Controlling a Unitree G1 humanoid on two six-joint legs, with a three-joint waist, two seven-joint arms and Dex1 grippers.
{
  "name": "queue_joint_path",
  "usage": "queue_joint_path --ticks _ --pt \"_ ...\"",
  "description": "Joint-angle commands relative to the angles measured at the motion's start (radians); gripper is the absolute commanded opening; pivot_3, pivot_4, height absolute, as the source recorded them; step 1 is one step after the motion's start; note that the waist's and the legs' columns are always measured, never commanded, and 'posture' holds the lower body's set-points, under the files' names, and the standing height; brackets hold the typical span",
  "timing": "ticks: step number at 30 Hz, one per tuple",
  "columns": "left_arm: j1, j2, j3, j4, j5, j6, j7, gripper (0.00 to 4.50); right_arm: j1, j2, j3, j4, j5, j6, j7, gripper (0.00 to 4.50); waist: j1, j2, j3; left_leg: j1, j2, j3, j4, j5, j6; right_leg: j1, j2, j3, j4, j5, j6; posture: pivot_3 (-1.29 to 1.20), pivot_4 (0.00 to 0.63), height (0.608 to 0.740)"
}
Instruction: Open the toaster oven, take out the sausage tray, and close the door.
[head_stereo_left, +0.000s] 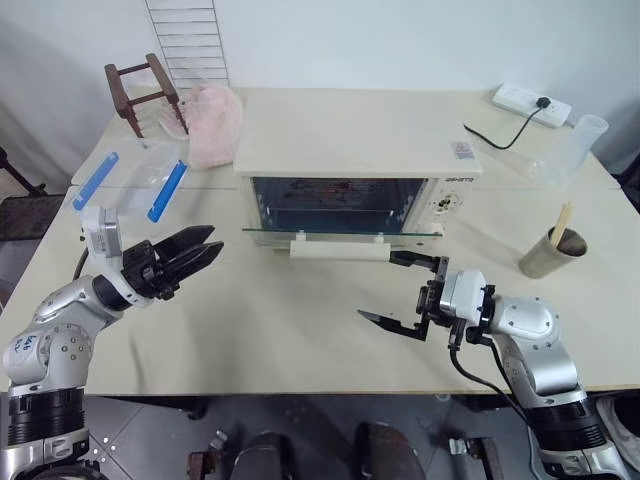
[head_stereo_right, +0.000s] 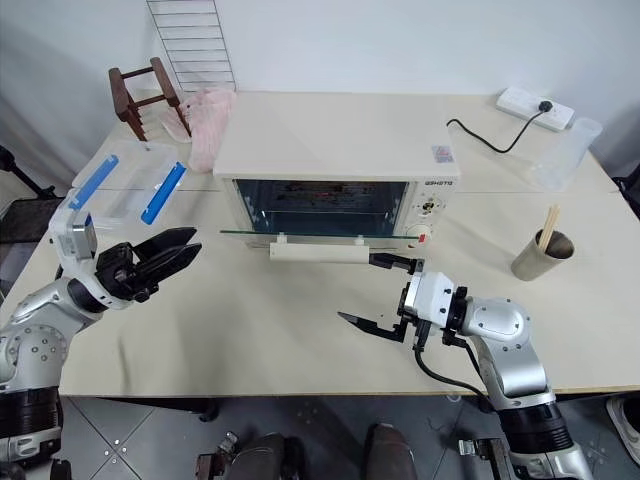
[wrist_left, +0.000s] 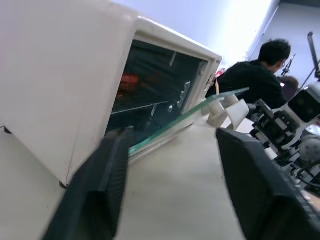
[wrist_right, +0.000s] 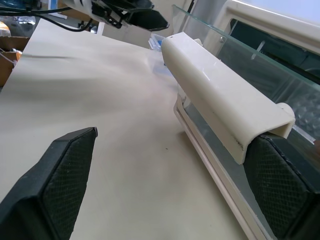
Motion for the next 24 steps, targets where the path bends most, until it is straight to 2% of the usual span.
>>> queue_joint_path --ticks 1,4,6,16,21,24 --pt "-0.133 -0.027 -0.052 0.086 0.069 -0.086 -0.028 1.31 -0.016 0.004 0.018 -0.012 -0.002 -0.04 0.011 4.5 0.001 0.0 0.0 0.0 0.0 0.0 0.0 0.0 0.0 0.0 0.0 0.0 0.0 0.0 0.0 0.0 0.15 0.74" --pt "-0.227 -0.049 -0.086 0.183 0.122 -0.144 -0.07 0.39 -0.025 0.002 0.025 0.005 -0.005 -0.052 0.014 4.5 -0.001 -0.001 0.0 0.0 -0.001 0.0 0.0 0.0 0.0 0.001 0.0 0.0 0.0 0.0 0.0 0.0 0.15 0.74" --pt "-0.261 -0.054 -0.105 0.229 0.139 -0.152 -0.1 0.05 -0.028 0.001 0.029 0.017 -0.007 -0.062 0.015 4.5 -0.006 -0.001 0.0 0.0 -0.001 0.0 0.0 0.0 0.0 0.0 0.001 0.0 0.0 0.0 0.0 0.0 0.15 0.74" --pt "-0.302 -0.113 -0.213 0.305 0.246 -0.218 -0.2 0.05 -0.005 -0.004 0.011 0.027 -0.016 -0.07 -0.022 4.5 -0.001 -0.001 0.001 0.0 0.001 0.0 0.001 0.0 0.0 0.0 0.004 0.001 0.0 0.0 0.0 0.0 0.15 0.74" --pt "-0.286 -0.128 -0.238 0.299 0.266 -0.222 -0.23 0.05 0.101 -0.045 -0.059 -0.013 -0.001 -0.059 -0.06 4.5 0.005 -0.001 0.001 -0.001 0.001 0.0 0.001 0.0 0.0 0.0 0.004 0.001 -0.001 0.0 0.0 0.0 0.15 0.74" --pt "-0.269 -0.122 -0.261 0.303 0.293 -0.24 -0.266 0.05 0.23 -0.086 -0.141 -0.05 0.003 -0.055 -0.09 4.5 0.015 -0.001 0.001 -0.001 0.001 0.0 0.001 0.0 0.0 0.001 0.004 0.001 -0.001 0.0 0.0 0.0 0.15 0.74"
